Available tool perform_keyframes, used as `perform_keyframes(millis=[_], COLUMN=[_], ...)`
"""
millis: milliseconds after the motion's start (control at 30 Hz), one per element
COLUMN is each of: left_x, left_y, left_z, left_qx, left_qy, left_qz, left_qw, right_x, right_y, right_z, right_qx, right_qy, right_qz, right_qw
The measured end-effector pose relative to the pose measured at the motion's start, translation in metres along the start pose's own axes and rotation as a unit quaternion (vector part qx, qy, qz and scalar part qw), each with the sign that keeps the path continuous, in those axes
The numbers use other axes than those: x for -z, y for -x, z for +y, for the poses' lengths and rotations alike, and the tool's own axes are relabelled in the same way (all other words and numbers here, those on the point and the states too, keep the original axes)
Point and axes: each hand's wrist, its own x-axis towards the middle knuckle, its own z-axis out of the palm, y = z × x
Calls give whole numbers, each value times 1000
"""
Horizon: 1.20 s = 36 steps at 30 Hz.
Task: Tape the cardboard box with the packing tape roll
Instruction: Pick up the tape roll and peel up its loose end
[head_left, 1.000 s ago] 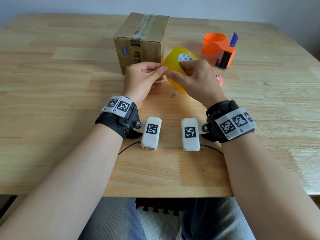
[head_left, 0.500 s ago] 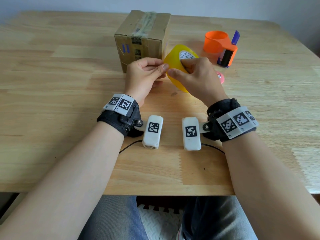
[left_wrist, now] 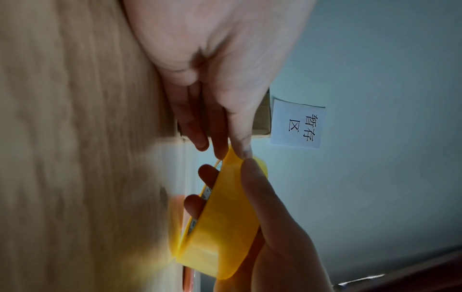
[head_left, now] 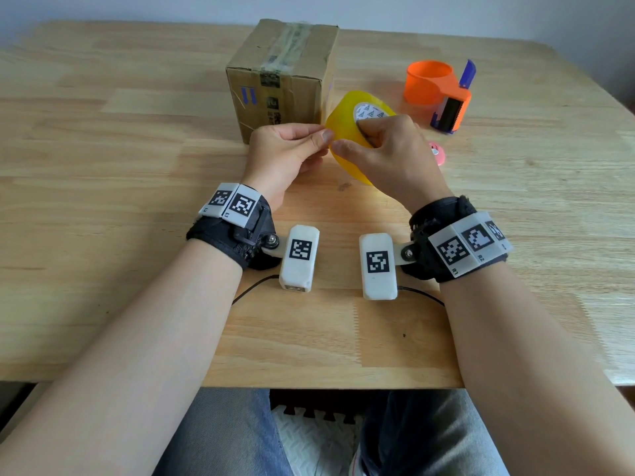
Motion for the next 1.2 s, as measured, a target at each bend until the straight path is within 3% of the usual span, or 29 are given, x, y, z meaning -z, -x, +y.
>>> perform_keyframes(millis=[233,500,1200], left_x=[-1,2,1], left_y=[0,2,-6], left_z=[2,-1,-6], left_qx=[2,-61,-60], left_qy=[-5,-54,-128], left_qz=[-1,25,-1], left_qw=[1000,996,990], right_x=[0,1,2], right_y=[0,1,1], right_z=[-2,-3,0], right_qx=[-6,-11,-18], right_qy=[-12,0,25], right_qz=[9,9,11], right_qw=[1000,1000,999])
